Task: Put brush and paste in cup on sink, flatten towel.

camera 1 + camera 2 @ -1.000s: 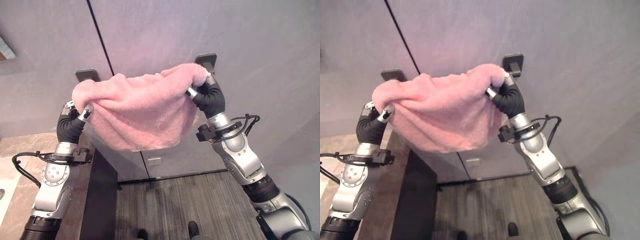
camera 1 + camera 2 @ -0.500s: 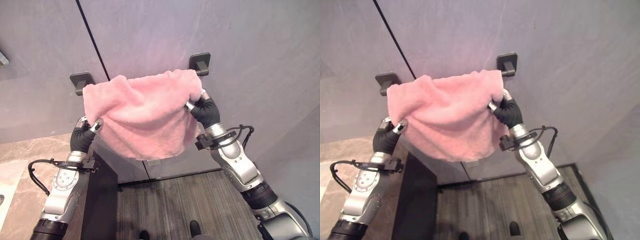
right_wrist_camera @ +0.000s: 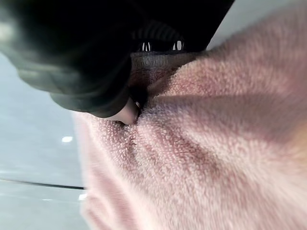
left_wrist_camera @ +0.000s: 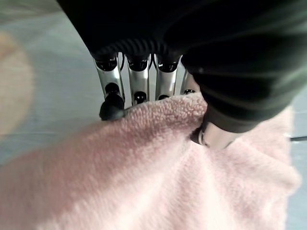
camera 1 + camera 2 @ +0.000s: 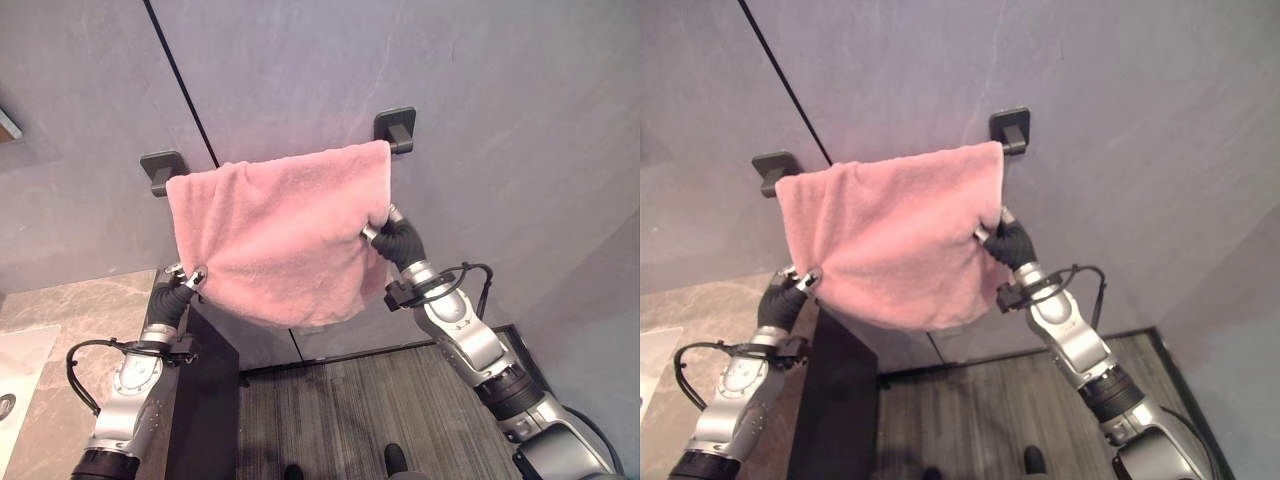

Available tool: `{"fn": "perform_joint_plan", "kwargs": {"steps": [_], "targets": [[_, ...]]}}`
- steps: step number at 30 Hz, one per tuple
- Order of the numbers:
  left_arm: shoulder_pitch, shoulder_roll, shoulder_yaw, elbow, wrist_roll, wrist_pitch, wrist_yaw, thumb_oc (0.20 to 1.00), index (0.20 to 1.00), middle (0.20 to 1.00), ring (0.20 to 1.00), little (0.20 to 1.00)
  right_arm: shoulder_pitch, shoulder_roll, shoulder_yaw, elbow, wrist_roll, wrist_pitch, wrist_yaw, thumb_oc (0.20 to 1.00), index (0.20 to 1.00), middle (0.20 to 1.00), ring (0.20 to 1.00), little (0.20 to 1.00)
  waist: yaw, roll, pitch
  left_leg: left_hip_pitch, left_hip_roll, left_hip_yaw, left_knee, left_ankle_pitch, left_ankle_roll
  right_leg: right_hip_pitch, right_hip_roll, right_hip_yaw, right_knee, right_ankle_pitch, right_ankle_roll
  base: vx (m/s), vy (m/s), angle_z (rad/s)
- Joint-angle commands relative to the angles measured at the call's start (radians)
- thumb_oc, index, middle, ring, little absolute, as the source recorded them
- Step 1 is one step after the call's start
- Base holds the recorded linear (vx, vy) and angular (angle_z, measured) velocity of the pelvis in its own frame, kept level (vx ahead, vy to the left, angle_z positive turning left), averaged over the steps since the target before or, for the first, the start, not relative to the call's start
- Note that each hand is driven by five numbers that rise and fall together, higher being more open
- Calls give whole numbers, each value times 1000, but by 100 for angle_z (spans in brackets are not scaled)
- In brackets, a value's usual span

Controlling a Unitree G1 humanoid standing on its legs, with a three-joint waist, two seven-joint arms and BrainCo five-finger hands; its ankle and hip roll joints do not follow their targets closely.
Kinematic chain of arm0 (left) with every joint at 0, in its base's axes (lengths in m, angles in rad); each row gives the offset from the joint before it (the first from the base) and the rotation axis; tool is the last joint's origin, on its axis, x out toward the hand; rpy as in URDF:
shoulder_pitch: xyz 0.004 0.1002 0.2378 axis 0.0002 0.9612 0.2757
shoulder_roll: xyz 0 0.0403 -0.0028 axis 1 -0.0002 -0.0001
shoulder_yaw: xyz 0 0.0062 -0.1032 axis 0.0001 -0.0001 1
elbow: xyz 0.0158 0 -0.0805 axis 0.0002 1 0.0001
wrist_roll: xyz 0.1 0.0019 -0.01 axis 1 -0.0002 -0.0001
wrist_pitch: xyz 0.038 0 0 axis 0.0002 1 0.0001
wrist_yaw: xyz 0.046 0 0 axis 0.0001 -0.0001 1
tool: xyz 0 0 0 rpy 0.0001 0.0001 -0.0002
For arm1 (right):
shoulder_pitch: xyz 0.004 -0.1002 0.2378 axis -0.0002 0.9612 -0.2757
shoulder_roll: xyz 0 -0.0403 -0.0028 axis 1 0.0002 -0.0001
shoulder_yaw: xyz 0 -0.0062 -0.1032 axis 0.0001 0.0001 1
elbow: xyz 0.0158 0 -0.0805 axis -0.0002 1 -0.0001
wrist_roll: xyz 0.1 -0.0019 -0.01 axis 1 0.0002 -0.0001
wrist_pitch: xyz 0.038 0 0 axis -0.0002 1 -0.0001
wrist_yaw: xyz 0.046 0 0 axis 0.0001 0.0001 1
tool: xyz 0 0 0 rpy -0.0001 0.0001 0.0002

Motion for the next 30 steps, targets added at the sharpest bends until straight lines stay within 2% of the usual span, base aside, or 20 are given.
{"fn": "perform_joint_plan", "kwargs": {"steps": [1,9,10,11,12,22,27,30], "targets": [[-50,65,-15,55,5,-27,-10,200,200,200,200,200,-39,51,-25,-16,10,-37,6,200,200,200,200,200,5,-71,-34,-9,9,-29,5,-13,-12,27,-100,-26,7,-36,55,0,0,0],[-76,83,-35,105,36,-20,-12,200,200,200,200,200,-35,55,-21,-1,-4,-32,1,200,200,200,200,200,1,-73,-36,-11,11,-23,3,-12,-14,14,-97,-20,7,-30,57,0,0,0],[-75,86,-33,110,50,-17,-7,282,282,282,282,282,-31,55,-20,-2,-4,-30,1,542,542,542,542,542,0,-75,-36,-11,12,-21,3,-11,-14,15,-96,-20,7,-30,57,0,0,0],[-75,86,-33,110,50,-17,-7,812,812,812,812,812,-31,55,-20,-2,-4,-30,1,1000,1000,1000,1000,1000,0,-75,-36,-11,12,-21,3,-11,-14,15,-96,-20,7,-30,57,0,0,0],[-78,88,-32,123,86,-11,15,1000,1000,1000,1000,1000,-31,55,-20,0,-18,-26,-6,1000,1000,1000,1000,1000,0,-75,-36,-12,12,-20,3,-11,-15,15,-95,-20,7,-29,56,0,0,0],[-48,77,5,127,182,0,58,1000,1000,1000,1000,1000,0,21,-55,2,-107,-4,-21,1000,1000,1000,1000,1000,-4,-80,-40,-11,17,-13,3,-13,-15,11,-92,-15,7,-30,58,0,0,0],[20,88,62,70,282,21,71,1000,1000,1000,1000,1000,40,-28,-119,-20,-211,8,-39,1000,1000,1000,1000,1000,-6,-79,-41,-11,21,-13,3,-15,-15,12,-91,-18,7,-32,59,0,0,0],[83,117,123,-16,370,18,59,1000,1000,1000,1000,1000,70,-102,-177,-94,-337,-1,-27,1000,1000,1000,1000,1000,-7,-79,-41,-12,21,-14,3,-18,-15,12,-92,-21,7,-33,61,0,0,0]]}}
